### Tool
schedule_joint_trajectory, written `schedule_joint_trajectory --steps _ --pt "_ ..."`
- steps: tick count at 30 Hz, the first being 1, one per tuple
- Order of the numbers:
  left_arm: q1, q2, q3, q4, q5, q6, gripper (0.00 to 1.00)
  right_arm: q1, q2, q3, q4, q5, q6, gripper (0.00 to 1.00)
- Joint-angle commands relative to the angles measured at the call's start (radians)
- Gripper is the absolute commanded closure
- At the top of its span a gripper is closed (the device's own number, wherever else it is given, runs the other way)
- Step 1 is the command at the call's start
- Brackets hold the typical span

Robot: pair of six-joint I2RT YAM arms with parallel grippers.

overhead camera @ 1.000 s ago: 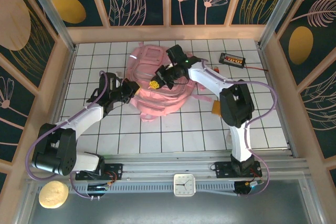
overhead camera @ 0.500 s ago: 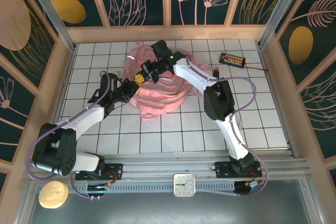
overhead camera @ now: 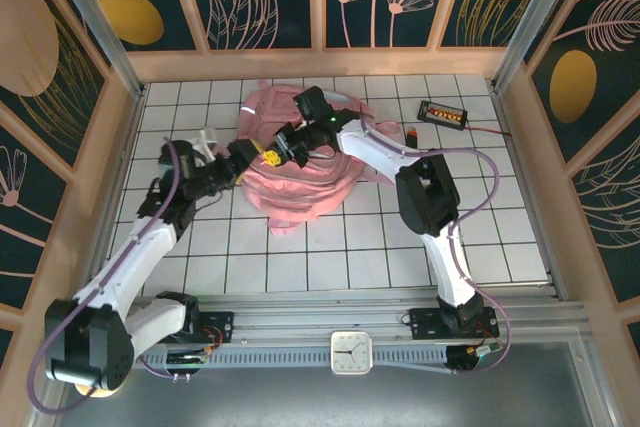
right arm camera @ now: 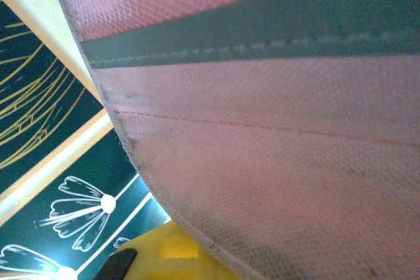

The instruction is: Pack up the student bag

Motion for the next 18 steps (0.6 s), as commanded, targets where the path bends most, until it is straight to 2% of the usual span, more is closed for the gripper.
schedule_joint_trajectory --steps 1,7,11,12,15,18 --pt "0.071 0.007 0.023 -0.098 0.032 0.054 0.17 -0.021 -0.096 -0.066 0.051 0.010 -0.045 1.00" --pt "0.092 0.203 0.052 0.011 -0.007 0.042 0.23 -0.028 -0.169 -0.132 0.000 -0.009 -0.111 1.00" --pt "0.099 0.366 0.083 0.145 0.032 0.018 0.31 -0.030 -0.219 -0.208 0.011 -0.019 -0.116 1.00" --pt "0.098 0.405 0.087 0.185 0.043 0.000 0.35 -0.033 -0.229 -0.223 0.011 -0.021 -0.120 1.00" --pt "0.099 0.477 0.103 0.257 0.054 -0.031 0.58 -0.040 -0.258 -0.261 0.017 -0.023 -0.125 1.00" --pt "0.099 0.506 0.086 0.343 0.081 -0.085 0.61 -0.046 -0.274 -0.284 0.034 -0.027 -0.122 1.00"
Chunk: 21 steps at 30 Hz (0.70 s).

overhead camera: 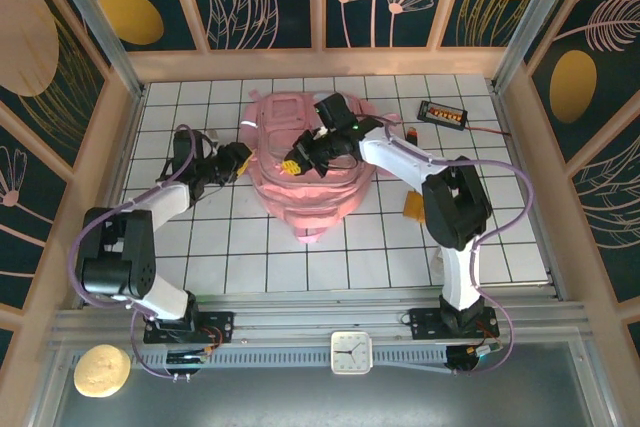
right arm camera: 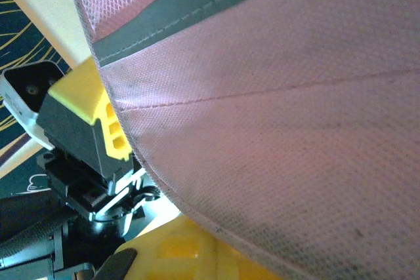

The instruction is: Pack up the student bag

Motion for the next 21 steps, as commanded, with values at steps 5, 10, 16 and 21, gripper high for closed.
schedule_joint_trajectory --steps 5,10,16,21 --pt "0.006 0.034 -0.033 0.260 0.087 -0.096 0.53 -0.011 -0.045 -0.011 0.032 -0.044 -0.018 1.00" --pt "-0.006 0.078 -0.037 0.293 0.125 -0.099 0.47 -0.011 -0.030 0.008 0.026 -0.054 -0.015 1.00" --pt "-0.025 0.107 -0.066 0.311 0.128 -0.092 0.60 -0.008 -0.013 0.029 0.015 -0.059 -0.014 1.00" --pt "-0.068 0.130 -0.074 0.350 0.137 -0.105 0.91 -0.003 -0.001 0.035 0.024 -0.062 -0.006 1.00"
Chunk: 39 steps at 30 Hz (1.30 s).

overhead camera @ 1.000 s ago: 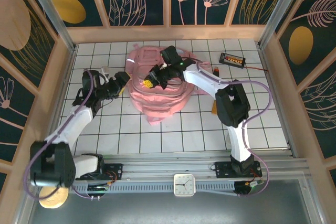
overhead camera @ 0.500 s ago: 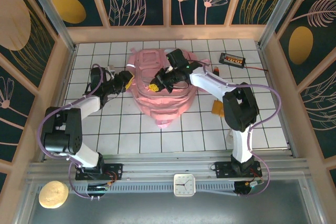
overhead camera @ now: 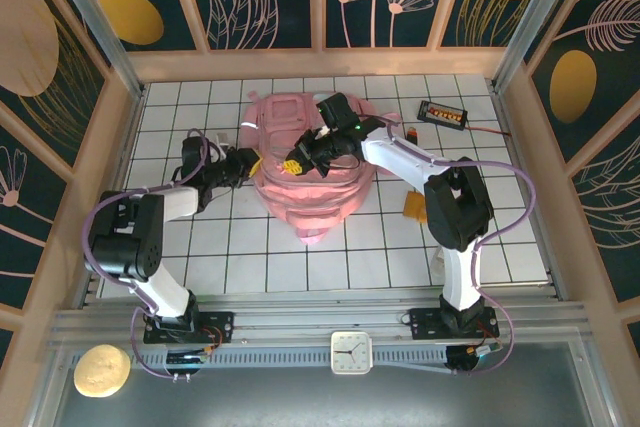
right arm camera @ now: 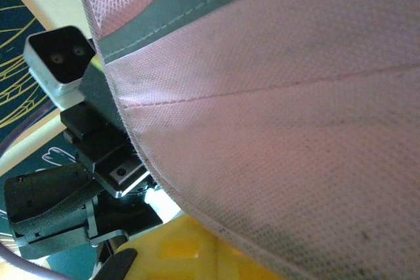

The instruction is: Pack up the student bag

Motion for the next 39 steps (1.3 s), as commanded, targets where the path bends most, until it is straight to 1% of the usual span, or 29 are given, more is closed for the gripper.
schedule_joint_trajectory --steps 1,2,6,9,13,19,21,24,27,29,32,34,37,39 --pt "-0.040 0.018 -0.003 0.080 0.030 -0.002 0.98 0.004 0.010 0.044 0.019 -0.043 -0.004 1.00" --pt "-0.049 0.017 -0.001 0.085 0.030 -0.005 1.00 0.005 0.015 0.046 0.022 -0.043 -0.001 1.00" --pt "-0.090 0.009 0.030 0.059 0.028 0.019 1.00 0.014 0.044 0.068 0.051 -0.047 0.026 1.00" --pt "-0.118 -0.002 0.047 0.006 0.023 0.066 1.00 0.023 0.092 0.140 0.058 -0.048 0.040 1.00" --pt "-0.126 -0.023 0.027 0.007 0.024 0.078 1.00 0.040 0.187 0.259 0.054 -0.034 0.067 1.00" --pt "-0.128 -0.065 0.002 -0.003 0.018 0.092 1.00 0.077 0.301 0.380 0.105 -0.033 0.162 1.00" --pt "-0.127 -0.078 0.009 -0.035 0.009 0.111 1.00 0.085 0.324 0.426 0.069 -0.040 0.144 1.00" --pt "-0.128 -0.111 0.016 -0.115 -0.018 0.158 1.00 0.079 0.313 0.442 -0.008 -0.039 0.074 0.99" --pt "-0.127 -0.144 0.030 -0.224 -0.049 0.224 1.00 0.057 0.270 0.431 -0.131 -0.017 -0.038 0.76" --pt "-0.126 -0.156 0.032 -0.268 -0.059 0.256 1.00 0.041 0.228 0.409 -0.216 0.006 -0.116 0.61" --pt "-0.126 -0.149 0.032 -0.288 -0.055 0.272 0.95 0.024 0.139 0.303 -0.290 0.055 -0.209 0.44" --pt "-0.126 -0.141 0.034 -0.293 -0.055 0.275 0.89 0.012 0.062 0.186 -0.254 0.062 -0.216 0.42" --pt "-0.123 -0.146 0.048 -0.334 -0.064 0.292 0.79 -0.019 -0.054 -0.026 -0.128 0.049 -0.173 0.41" --pt "-0.119 -0.170 0.056 -0.379 -0.078 0.318 0.72 -0.035 -0.105 -0.105 -0.093 0.049 -0.162 0.41"
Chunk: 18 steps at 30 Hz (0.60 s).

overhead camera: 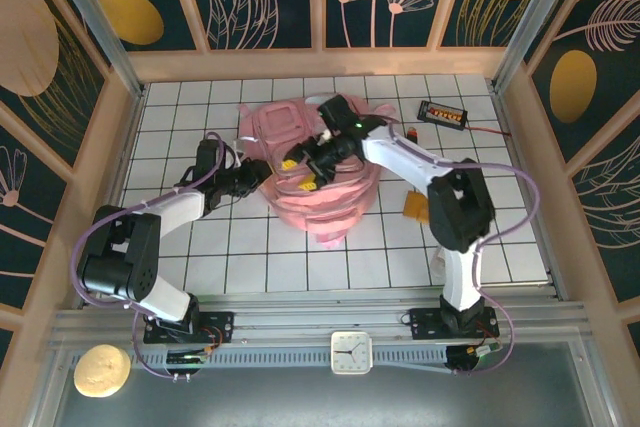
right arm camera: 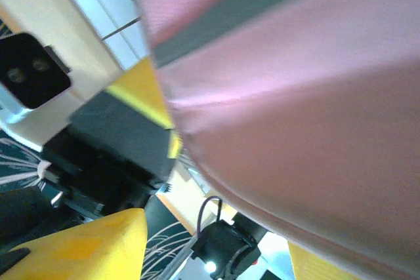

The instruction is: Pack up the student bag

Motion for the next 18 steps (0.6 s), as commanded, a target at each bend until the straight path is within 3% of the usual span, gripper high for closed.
schedule_joint_trajectory --steps 1,5,12,18 --pt "-0.001 -0.059 0.040 -0.095 0.035 0.066 0.70 -0.035 -0.085 -0.096 0.062 0.041 -0.026 0.41" --pt "0.001 -0.112 0.058 -0.189 0.019 0.138 0.61 -0.069 -0.151 -0.146 0.021 0.084 -0.064 0.41" --pt "0.002 -0.210 0.070 -0.254 -0.007 0.199 0.54 -0.163 -0.213 -0.256 0.052 0.138 -0.089 0.42" --pt "0.000 -0.220 0.161 -0.418 -0.078 0.358 0.50 -0.234 -0.228 -0.264 0.108 0.155 -0.089 0.43"
